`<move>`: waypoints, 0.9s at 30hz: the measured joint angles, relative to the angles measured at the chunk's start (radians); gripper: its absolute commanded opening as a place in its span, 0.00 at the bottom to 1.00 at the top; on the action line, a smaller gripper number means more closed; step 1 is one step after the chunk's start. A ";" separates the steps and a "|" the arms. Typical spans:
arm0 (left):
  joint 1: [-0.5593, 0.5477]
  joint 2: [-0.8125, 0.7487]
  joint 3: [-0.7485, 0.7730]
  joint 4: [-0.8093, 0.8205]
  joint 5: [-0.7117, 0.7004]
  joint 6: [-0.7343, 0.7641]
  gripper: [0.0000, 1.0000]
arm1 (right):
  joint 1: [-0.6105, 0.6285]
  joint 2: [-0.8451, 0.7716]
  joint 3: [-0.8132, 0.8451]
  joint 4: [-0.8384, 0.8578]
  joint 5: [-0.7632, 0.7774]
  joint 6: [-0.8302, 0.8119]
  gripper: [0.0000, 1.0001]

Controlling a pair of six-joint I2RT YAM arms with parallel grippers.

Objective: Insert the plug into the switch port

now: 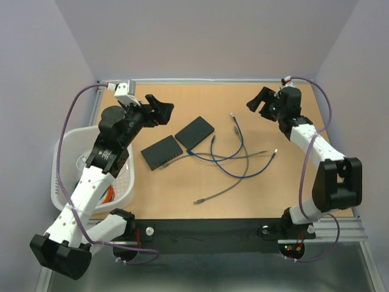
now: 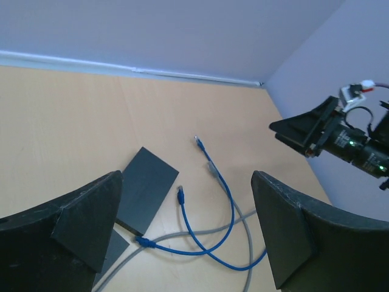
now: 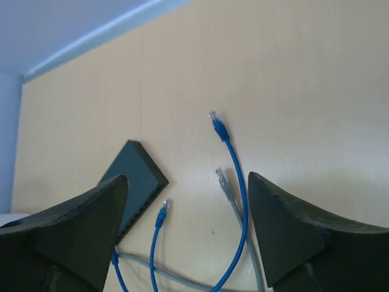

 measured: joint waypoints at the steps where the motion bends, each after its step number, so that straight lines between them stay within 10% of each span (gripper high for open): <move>1: 0.000 -0.009 -0.001 0.004 0.003 0.009 0.99 | 0.009 0.032 0.029 -0.029 -0.008 -0.016 0.91; 27: 0.000 -0.093 -0.330 -0.028 -0.046 0.141 0.96 | 0.189 0.745 0.647 -0.425 0.234 -0.311 0.51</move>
